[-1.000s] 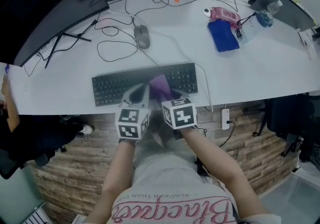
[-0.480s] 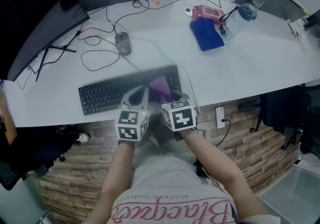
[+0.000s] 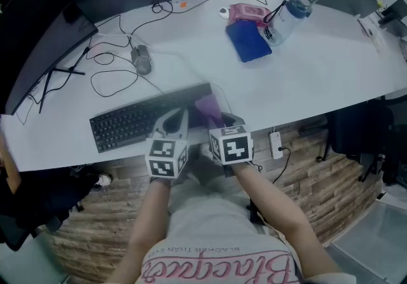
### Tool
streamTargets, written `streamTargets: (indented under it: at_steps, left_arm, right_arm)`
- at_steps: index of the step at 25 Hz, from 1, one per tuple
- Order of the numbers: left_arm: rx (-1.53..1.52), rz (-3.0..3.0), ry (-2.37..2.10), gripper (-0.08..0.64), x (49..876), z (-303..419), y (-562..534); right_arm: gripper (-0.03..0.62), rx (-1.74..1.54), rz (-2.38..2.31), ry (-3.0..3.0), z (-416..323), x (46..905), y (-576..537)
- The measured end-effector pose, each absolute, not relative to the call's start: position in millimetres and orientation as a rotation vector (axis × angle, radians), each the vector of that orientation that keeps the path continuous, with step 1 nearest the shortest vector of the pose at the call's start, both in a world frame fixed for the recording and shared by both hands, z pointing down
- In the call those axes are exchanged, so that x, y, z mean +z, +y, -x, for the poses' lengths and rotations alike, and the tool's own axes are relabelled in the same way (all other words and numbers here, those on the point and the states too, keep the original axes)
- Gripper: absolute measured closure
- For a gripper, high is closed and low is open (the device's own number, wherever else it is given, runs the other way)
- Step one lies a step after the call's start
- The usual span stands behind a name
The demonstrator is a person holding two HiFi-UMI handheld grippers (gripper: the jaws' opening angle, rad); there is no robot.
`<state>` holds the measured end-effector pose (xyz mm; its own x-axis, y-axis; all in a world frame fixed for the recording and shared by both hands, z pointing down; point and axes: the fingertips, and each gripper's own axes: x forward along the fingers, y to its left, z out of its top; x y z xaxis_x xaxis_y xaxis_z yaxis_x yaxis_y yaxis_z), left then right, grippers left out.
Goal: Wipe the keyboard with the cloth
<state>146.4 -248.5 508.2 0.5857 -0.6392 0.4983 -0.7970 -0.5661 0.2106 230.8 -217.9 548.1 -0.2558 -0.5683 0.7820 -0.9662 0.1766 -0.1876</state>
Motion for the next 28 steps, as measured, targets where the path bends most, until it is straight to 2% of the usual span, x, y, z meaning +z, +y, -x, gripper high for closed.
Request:
streamTargets:
  at_steps: [13,22,28]
  left_arm:
    - [0.506,-2.474,-1.128,0.554,487.6,-165.2,-255.9]
    - [0.456,-2.506,-1.18,0.554,460.5,-142.6,-256.6]
    - [0.382,-2.524,-1.289,0.554,426.2,-104.5,-262.5]
  right_arm:
    - [0.495,0.904,-1.495,-1.806,-273.7,536.1,-211.5]
    - [0.495,0.784,-1.592,-1.944,-258.1,477.0,-221.1]
    - [0.495,0.572,-1.638,-2.173,-216.1,419.4,-245.5]
